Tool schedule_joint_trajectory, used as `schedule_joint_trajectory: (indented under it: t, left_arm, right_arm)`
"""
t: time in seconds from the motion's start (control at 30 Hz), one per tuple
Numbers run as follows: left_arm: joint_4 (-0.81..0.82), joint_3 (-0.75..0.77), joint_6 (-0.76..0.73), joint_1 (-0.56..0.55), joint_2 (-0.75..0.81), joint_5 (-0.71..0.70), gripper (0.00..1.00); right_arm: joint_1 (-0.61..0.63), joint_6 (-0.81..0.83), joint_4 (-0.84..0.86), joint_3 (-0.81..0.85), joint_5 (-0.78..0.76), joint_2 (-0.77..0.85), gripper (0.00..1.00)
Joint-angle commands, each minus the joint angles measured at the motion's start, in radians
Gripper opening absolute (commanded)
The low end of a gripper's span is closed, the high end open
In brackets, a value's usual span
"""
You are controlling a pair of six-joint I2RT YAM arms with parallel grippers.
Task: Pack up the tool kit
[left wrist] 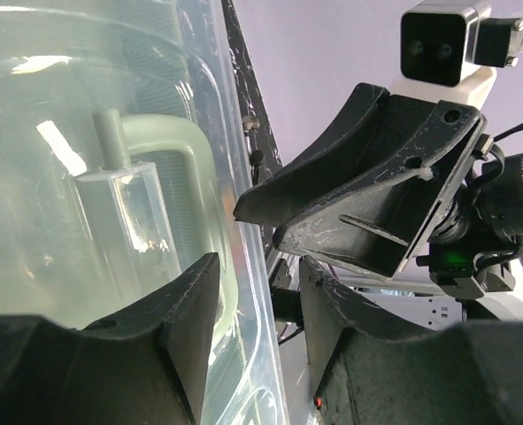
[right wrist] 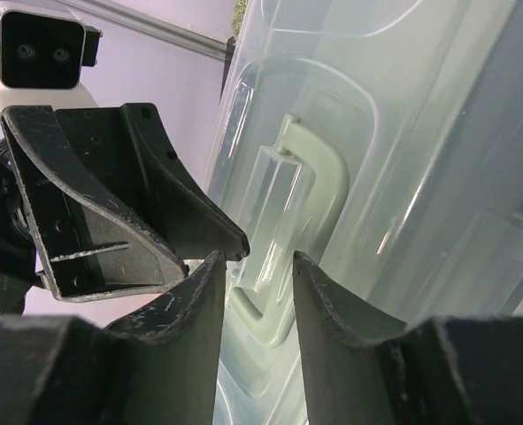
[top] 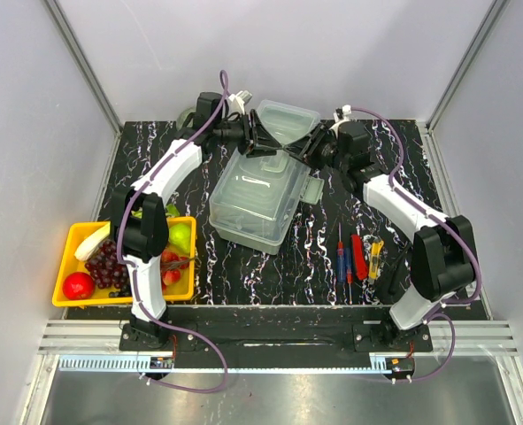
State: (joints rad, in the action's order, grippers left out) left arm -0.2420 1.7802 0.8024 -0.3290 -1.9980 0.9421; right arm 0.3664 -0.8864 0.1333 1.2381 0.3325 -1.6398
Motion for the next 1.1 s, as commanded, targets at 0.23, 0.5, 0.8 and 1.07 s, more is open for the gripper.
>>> schedule_joint_trajectory:
  t: [0.23, 0.5, 0.8, 1.07]
  left_arm:
    - [-0.313, 0.191, -0.264, -0.044, 0.039, -0.236, 0.52]
    - [-0.542, 0.305, -0.321, -0.139, -0.024, -0.497, 0.54]
    - [-0.646, 0.32, -0.322, -0.208, -0.051, -0.75, 0.54]
    - [-0.642, 0.324, -0.364, -0.22, -0.068, -0.551, 0.56]
  right_arm:
    - [0.017, 0.044, -0.087, 0.043, -0.137, 0.046, 0.45]
    - [0.017, 0.07, -0.126, -0.005, -0.259, 0.126, 0.45]
    - [0.019, 0.056, -0.126, -0.06, -0.271, 0.152, 0.45]
    - [0.017, 0.041, -0.126, -0.072, -0.279, 0.152, 0.45]
